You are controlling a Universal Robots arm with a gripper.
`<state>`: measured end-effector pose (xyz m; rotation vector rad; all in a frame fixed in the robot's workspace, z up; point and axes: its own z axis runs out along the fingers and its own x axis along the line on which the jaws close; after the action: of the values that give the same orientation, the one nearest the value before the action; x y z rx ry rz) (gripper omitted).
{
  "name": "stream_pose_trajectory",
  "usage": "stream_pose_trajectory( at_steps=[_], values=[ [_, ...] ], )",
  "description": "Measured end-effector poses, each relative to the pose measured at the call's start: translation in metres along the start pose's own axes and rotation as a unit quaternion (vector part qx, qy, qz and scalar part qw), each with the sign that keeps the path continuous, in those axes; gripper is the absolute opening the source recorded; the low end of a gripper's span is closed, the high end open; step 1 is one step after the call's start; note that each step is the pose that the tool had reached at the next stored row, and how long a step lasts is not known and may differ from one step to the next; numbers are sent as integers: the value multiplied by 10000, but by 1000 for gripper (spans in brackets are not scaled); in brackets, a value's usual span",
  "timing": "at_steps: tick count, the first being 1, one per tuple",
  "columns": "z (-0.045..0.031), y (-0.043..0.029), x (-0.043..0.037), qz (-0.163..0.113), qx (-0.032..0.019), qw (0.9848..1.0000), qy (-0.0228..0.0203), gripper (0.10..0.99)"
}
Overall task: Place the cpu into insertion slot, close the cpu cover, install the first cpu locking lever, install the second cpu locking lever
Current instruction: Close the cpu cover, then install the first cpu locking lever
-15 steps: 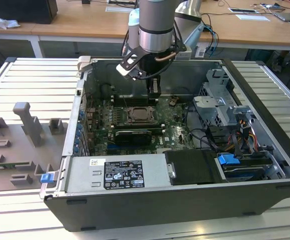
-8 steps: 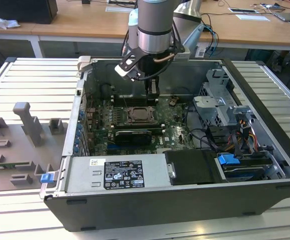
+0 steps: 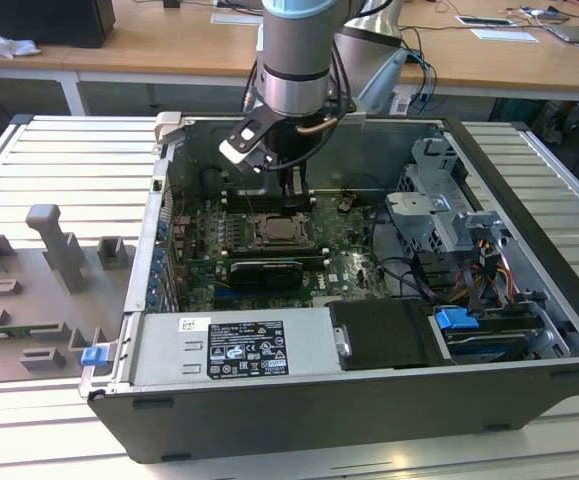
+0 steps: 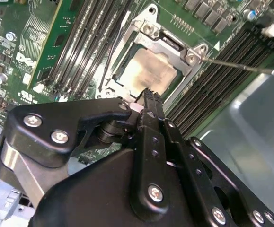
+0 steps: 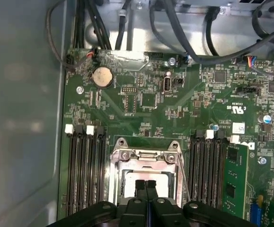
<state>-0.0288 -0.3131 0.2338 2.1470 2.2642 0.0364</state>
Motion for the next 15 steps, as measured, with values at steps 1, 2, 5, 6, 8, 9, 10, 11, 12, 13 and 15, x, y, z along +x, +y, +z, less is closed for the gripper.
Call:
stream_pose_trajectory(
  at_steps=[1, 2, 5, 6, 8, 9, 10, 11, 12, 13, 15],
  values=[
    [0, -7, 0, -3, 0, 10000, 0, 106],
    [0, -19, 1, -5, 0, 10000, 1, 106],
    [-1, -48, 2, -5, 0, 10000, 1, 106],
    [-2, -54, 3, -5, 0, 10000, 1, 106],
    [-2, -63, 3, -6, 0, 10000, 0, 106],
    [-2, -66, 3, -6, 0, 10000, 1, 106],
    [-2, -68, 3, -6, 0, 10000, 1, 106],
    [-2, -77, 4, -5, 0, 10000, 1, 106],
    [-6, -79, 3, -6, 0, 10000, 0, 106],
    [-9, -80, 4, -5, 0, 10000, 1, 106],
    [-12, -80, 4, -5, 0, 10000, 1, 106]
  ],
)
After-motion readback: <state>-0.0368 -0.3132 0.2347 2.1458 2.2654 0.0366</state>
